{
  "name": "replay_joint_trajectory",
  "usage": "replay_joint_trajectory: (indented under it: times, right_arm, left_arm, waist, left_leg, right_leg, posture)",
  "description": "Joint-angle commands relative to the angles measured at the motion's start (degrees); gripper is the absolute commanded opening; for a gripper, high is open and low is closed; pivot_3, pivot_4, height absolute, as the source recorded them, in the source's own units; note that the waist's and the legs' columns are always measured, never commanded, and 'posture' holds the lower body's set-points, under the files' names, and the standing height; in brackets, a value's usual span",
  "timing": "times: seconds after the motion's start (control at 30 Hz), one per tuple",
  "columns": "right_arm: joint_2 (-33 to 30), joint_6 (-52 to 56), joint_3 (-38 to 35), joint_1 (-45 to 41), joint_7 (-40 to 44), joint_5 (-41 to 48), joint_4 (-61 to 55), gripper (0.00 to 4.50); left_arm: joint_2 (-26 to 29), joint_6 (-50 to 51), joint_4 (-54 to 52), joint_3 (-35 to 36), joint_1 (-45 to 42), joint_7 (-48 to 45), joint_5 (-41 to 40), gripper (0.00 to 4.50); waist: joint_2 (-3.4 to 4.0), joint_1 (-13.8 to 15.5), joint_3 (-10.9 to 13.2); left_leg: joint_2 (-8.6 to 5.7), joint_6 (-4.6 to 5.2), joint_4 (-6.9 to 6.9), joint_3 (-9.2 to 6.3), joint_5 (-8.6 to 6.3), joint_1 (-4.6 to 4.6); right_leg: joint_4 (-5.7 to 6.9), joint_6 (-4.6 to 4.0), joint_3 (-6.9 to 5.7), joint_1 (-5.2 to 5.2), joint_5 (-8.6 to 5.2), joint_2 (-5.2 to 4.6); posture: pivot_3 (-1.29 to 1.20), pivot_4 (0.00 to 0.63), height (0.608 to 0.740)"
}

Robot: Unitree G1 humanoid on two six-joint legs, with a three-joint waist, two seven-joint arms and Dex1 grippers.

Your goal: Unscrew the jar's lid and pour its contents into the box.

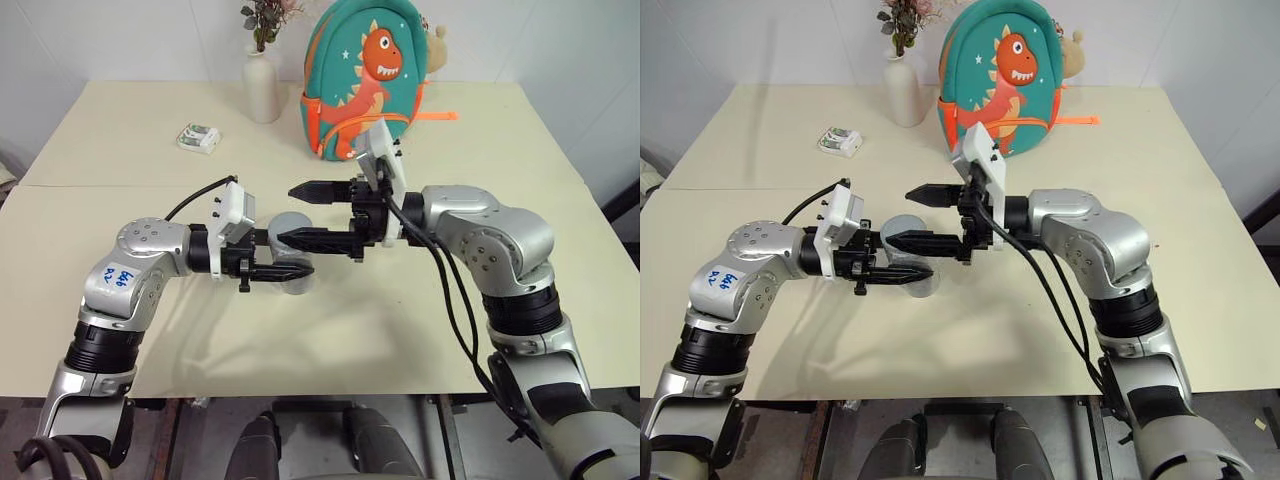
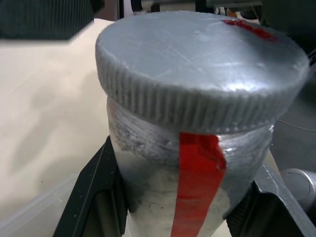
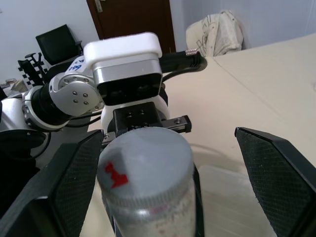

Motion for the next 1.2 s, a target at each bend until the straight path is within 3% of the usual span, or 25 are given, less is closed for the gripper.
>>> replay_joint_trajectory:
  times: [0.03,0.33,0.6,0.97,1.2]
  right_arm:
    - [0.8,-0.93,0.75,-1.41,-1.21,-1.33,-1.8,4.48]
    - [0.78,-2.16,0.73,-1.74,-1.64,-3.74,0.21,4.48]
    - [-3.21,-3.26,-1.46,-1.12,-0.29,-4.61,2.32,4.48]
    - [-10.55,-4.48,-7.53,2.06,6.15,-0.32,2.85,4.48]
    - [-9.77,-3.39,-8.71,2.23,7.95,2.53,1.14,4.48]
  left_arm:
    - [-0.05,-0.58,-1.31,0.59,-0.54,0.11,-0.43,1.99]
    - [0.06,-0.46,-1.38,0.59,-0.56,0.25,-0.64,1.99]
    - [0.32,-0.39,-1.23,0.63,-0.65,0.17,-0.77,1.99]
    - [0.64,-0.67,-0.5,0.93,-0.84,-0.01,-0.62,1.99]
    - [0.68,-0.98,0.07,1.09,-1.22,-0.12,-0.27,1.99]
  waist:
    - [0.0,0.03,0.0]
    - [0.0,0.02,0.0]
    - [0.0,0.08,0.0]
    - [0.0,0.63,0.0]
    - [0.01,0.0,0.01]
  left_leg:
    - [0.0,0.0,0.0,0.0,0.0,0.0]
    - [-0.01,0.0,0.0,0.0,0.0,-0.01]
    - [-0.01,0.0,0.0,0.0,0.0,-0.01]
    - [-0.03,0.01,-0.01,0.02,0.0,-0.03]
    - [0.0,0.01,-0.07,0.03,-0.01,-0.02]
  right_leg:
    - [0.0,0.0,0.0,0.0,0.0,0.0]
    - [0.01,0.0,0.0,-0.02,0.0,0.0]
    - [0.01,0.0,0.0,-0.02,0.0,0.0]
    - [-0.14,0.0,-0.01,0.03,0.0,-0.02]
    - [-0.13,0.0,0.01,0.01,0.0,0.01]
  posture:
    - [0.0,0.15,0.74]
    - [0.0,0.15,0.74]
    - [0.0,0.15,0.74]
    - [0.0,0.15,0.74]
    - [0.0,0.15,0.74]
